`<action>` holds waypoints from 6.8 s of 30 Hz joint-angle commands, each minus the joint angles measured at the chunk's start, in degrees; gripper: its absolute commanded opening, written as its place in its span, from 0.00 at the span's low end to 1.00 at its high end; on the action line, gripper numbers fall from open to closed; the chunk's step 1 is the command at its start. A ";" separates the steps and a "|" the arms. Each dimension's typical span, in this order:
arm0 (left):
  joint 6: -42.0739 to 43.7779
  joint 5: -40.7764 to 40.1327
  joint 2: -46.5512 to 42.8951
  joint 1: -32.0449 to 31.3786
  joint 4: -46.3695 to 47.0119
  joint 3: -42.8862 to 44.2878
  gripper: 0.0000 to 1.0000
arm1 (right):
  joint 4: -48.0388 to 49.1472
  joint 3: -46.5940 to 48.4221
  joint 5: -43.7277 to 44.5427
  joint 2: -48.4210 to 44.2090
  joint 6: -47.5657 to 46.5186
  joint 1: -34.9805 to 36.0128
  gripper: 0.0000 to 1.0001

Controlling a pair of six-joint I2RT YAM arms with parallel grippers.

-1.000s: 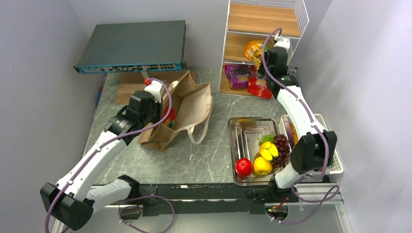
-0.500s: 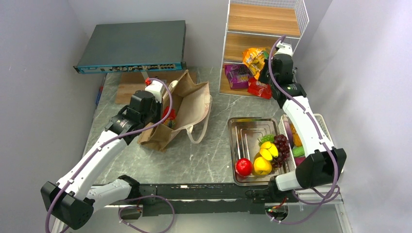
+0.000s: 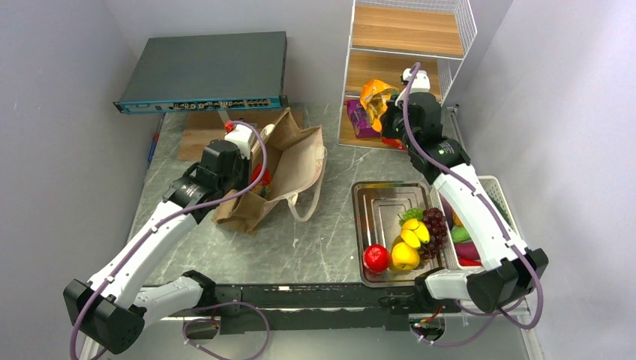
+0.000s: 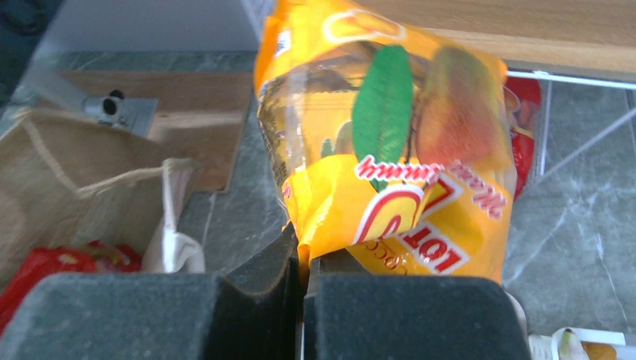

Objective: Place the food into the grocery bag and tie it
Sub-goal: Pick up the snack from the shelf, then place the snack in the grocery bag, then adjust the grocery bag at the center of the board.

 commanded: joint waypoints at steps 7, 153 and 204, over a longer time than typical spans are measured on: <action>0.93 -0.15 0.13 -0.47 0.65 2.02 0.00 | 1.77 4.18 -2.25 -6.33 -8.08 11.09 0.00; 5.25 2.40 -2.78 -9.61 2.77 0.38 0.00 | 25.02 -34.16 17.17 -10.94 7.18 32.21 0.87; -3.02 -4.70 2.19 -9.82 -21.30 29.40 0.00 | -11.24 3.15 -26.89 1.82 20.45 22.42 0.00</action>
